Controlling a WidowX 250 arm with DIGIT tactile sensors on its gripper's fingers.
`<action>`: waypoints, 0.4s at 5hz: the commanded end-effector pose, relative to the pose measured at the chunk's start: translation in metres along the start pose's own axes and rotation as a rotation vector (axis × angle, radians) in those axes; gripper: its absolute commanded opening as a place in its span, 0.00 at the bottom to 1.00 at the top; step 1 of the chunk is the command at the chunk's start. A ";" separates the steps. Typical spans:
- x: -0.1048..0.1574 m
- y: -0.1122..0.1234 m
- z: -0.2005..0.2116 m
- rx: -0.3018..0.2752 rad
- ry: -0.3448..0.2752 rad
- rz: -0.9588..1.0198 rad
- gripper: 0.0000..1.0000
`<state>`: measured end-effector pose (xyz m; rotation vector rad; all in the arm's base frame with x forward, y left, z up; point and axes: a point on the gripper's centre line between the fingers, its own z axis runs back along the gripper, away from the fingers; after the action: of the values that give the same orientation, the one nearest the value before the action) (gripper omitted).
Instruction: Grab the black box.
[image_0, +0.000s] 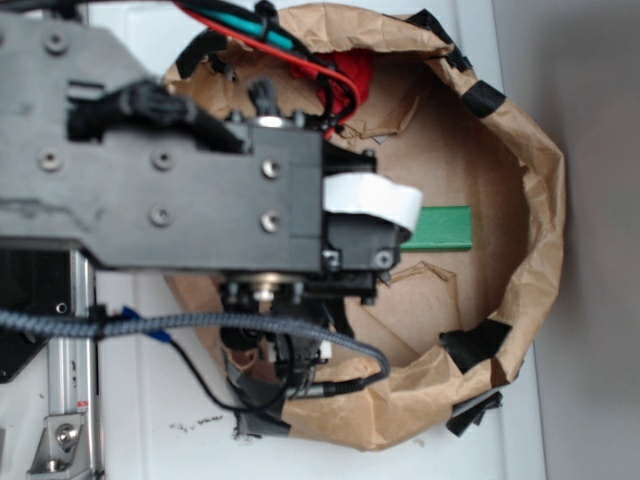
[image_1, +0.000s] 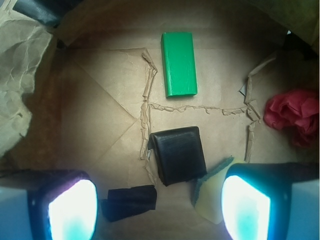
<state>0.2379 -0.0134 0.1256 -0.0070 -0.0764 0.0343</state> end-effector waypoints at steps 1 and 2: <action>-0.007 0.041 -0.016 -0.007 -0.050 0.034 1.00; -0.011 0.057 -0.014 -0.042 -0.059 0.031 1.00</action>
<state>0.2242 0.0379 0.1028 -0.0574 -0.0970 0.0545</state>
